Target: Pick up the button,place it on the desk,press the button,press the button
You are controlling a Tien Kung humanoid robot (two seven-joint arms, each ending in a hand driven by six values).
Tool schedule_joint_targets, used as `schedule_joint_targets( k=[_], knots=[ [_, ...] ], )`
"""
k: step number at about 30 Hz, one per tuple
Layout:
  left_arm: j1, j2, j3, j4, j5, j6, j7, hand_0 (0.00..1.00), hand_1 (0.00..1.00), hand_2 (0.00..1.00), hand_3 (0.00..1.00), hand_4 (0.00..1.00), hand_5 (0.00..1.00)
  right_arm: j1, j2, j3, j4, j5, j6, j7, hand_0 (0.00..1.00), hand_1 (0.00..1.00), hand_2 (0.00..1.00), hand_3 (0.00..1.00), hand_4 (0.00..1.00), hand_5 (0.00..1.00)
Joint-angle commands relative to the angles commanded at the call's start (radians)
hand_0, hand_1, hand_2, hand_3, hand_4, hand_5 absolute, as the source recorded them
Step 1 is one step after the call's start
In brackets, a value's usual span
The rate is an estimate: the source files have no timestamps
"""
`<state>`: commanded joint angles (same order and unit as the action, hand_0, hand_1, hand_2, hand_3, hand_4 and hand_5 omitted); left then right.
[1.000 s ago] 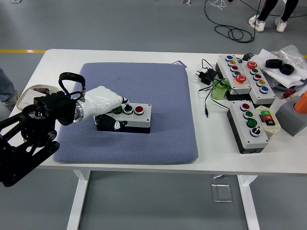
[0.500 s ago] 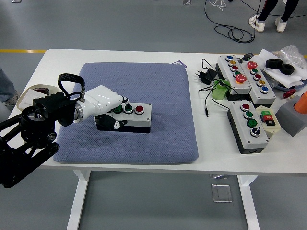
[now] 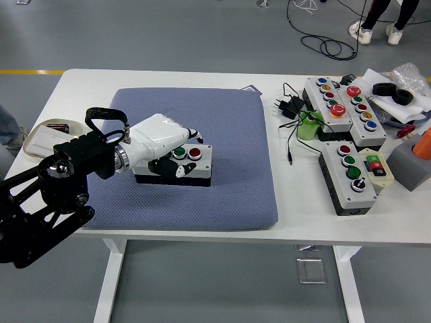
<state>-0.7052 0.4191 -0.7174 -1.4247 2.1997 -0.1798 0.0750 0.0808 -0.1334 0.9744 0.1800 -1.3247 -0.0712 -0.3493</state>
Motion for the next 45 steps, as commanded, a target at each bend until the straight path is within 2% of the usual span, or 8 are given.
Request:
schedule_joint_targets(
  k=[12, 18, 29, 35, 42, 43, 45],
  knots=[
    [0.0, -0.003, 0.015, 0.035, 0.002, -0.059, 0.006, 0.05, 0.002, 0.042, 0.799, 0.594, 0.472, -0.004, 0.0, 0.002, 0.0, -0.008, 0.002, -0.001, 0.637, 0.453, 0.613, 0.564, 0.307, 0.228],
    [-0.005, -0.002, 0.023, 0.039, 0.001, -0.068, 0.005, 0.058, 0.002, 0.048, 0.799, 0.596, 0.48, -0.002, 0.0, 0.003, 0.0, -0.005, 0.0, 0.0, 0.637, 0.453, 0.614, 0.565, 0.308, 0.229],
    [-0.009, -0.001, 0.041, 0.048, 0.01, -0.125, 0.003, 0.057, 0.002, 0.048, 0.806, 0.581, 0.448, 0.0, 0.0, 0.003, 0.0, -0.006, 0.0, 0.0, 0.636, 0.453, 0.613, 0.564, 0.307, 0.228],
    [-0.008, 0.0, 0.031, 0.045, 0.004, -0.113, 0.004, 0.058, 0.002, 0.049, 0.805, 0.573, 0.432, 0.0, 0.0, 0.004, 0.0, -0.007, 0.0, 0.0, 0.637, 0.453, 0.613, 0.564, 0.307, 0.227],
    [0.002, 0.007, -0.04, 0.018, -0.021, -0.082, 0.001, 0.059, 0.002, 0.052, 0.805, 0.578, 0.44, 0.001, 0.0, 0.004, 0.0, -0.005, -0.001, 0.0, 0.637, 0.454, 0.613, 0.564, 0.307, 0.227],
    [0.004, 0.007, -0.046, 0.016, -0.023, -0.079, 0.001, 0.057, 0.008, 0.066, 0.812, 0.612, 0.557, 0.001, 0.0, 0.004, 0.0, -0.005, -0.001, 0.0, 0.637, 0.454, 0.613, 0.564, 0.307, 0.227],
    [0.013, 0.004, -0.076, 0.014, -0.043, -0.06, 0.001, 0.057, 0.008, 0.066, 0.812, 0.612, 0.557, 0.001, 0.0, 0.003, 0.0, -0.005, 0.0, 0.0, 0.638, 0.454, 0.614, 0.564, 0.307, 0.226]
  ],
)
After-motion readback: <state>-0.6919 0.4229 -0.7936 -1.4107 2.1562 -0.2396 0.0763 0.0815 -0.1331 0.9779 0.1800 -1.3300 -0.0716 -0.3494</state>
